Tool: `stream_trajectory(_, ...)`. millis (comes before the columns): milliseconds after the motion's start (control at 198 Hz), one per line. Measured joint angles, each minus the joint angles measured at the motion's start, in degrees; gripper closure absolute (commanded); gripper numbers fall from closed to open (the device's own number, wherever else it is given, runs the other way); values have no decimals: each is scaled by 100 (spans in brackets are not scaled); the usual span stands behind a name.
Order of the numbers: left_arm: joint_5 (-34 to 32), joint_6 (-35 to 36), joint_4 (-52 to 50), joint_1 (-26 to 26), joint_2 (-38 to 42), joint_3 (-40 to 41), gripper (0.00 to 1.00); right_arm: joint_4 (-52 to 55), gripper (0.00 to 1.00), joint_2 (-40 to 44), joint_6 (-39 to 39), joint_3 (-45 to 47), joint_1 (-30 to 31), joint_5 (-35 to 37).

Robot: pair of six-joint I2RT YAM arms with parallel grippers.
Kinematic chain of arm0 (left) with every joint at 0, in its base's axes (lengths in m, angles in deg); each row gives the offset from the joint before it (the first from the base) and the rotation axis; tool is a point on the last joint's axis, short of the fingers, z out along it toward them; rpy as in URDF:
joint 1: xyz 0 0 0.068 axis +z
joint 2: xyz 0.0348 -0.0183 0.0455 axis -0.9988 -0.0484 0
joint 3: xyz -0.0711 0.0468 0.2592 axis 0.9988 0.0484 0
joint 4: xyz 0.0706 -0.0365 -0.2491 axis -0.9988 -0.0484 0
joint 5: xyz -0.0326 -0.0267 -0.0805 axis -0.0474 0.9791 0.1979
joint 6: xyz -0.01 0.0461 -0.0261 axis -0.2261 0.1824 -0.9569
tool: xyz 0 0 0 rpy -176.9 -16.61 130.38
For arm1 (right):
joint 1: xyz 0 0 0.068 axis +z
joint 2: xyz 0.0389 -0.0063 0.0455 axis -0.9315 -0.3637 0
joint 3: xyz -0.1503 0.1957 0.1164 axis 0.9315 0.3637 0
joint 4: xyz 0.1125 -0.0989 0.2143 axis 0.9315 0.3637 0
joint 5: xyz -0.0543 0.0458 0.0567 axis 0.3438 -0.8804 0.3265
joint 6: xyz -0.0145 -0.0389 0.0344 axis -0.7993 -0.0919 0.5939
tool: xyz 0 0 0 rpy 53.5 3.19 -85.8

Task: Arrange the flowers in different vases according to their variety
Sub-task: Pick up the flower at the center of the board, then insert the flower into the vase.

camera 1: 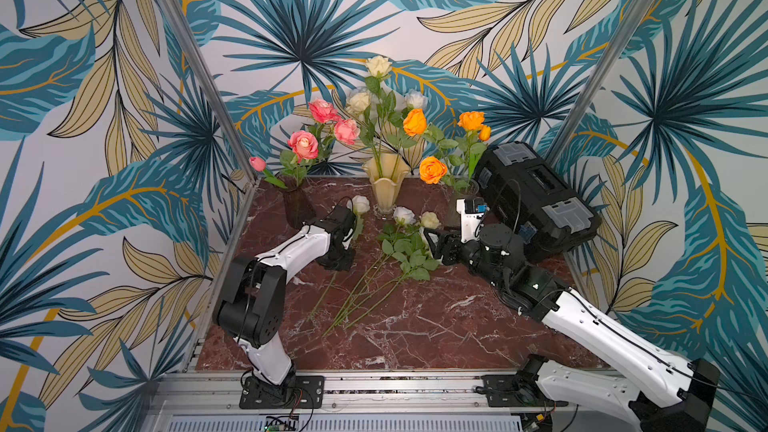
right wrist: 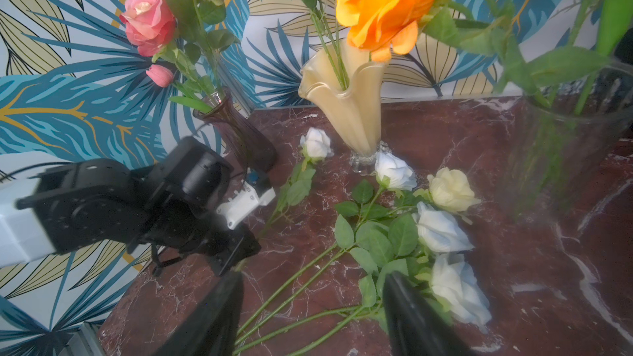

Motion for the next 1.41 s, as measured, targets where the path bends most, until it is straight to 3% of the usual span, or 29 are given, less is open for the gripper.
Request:
stream_trajectory(121,125,0,227,0,892,26,100,-96,30,-133,22,28,0,-345)
stream_trajectory(303,841,-57,901,-2,2164,216,100,-323,30,-433,105,33,0,-1121)
stream_trajectory(535,1932,-337,1792,-4,3008,304,100,-627,29,-839,177,-17,2,-2297)
stream_trajectory(909,3252,-1423,3320,-7,3128,304,100,-1027,29,-1388,140,-713,87,-3195)
stream_trajectory(1212,3506,-1687,3593,-48,3150,299,100,-1204,36,-2079,-9,-1495,98,-3403)
stream_trajectory(1409,3510,-1727,3622,-138,3174,299,100,-1198,47,-2430,-149,-1875,105,-3399)
